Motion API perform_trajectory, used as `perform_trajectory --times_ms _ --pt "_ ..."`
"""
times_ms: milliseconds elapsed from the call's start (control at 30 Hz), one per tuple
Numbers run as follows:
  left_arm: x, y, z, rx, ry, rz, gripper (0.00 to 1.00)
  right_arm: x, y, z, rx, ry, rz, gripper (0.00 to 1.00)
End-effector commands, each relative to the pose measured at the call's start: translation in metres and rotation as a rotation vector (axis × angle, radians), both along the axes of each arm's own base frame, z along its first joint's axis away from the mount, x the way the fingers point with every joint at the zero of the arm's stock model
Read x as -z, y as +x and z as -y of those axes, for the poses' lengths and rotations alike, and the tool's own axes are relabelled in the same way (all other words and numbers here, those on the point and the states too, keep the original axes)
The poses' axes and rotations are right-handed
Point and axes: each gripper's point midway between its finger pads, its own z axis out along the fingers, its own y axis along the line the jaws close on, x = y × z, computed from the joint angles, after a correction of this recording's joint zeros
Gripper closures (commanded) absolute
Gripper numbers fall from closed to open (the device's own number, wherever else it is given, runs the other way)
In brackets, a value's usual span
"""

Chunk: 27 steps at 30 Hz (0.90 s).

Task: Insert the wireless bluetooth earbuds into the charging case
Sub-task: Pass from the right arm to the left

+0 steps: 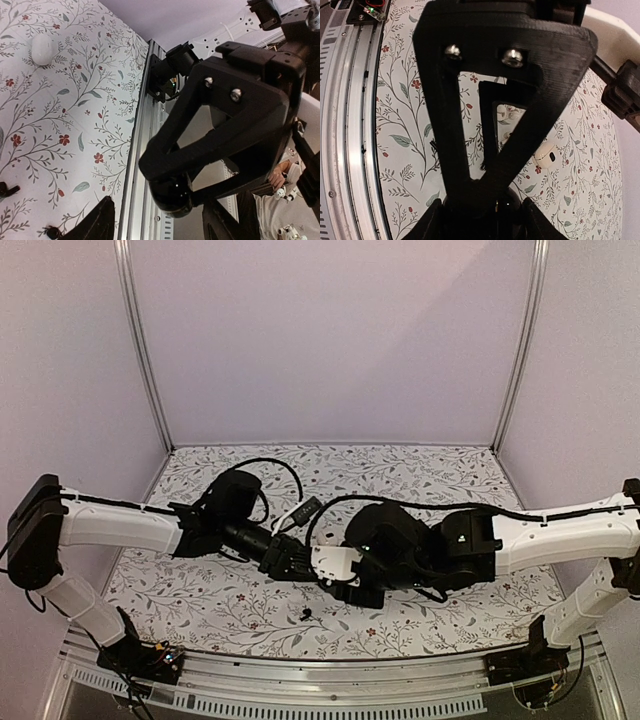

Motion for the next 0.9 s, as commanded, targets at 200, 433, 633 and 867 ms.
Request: perform_trajectory --times_ms 200,433,633,867 --pt "-0.006 -0.013 0.013 0.079 -0.009 0.01 0.49 0.013 0.0 0.0 -0.005 -0.041 0.009 0.76" --pt "-0.003 -0.011 0.018 0.085 0.008 0.005 0.58 0.017 0.0 0.0 0.001 -0.057 0.019 0.76" --pt "0.002 -0.008 0.021 0.084 0.027 -0.007 0.63 0.019 0.005 0.0 0.023 -0.066 0.04 0.76" --pt "0.012 -0.005 0.023 0.072 0.062 -0.015 0.7 0.024 0.009 0.002 0.043 -0.081 0.051 0.76"
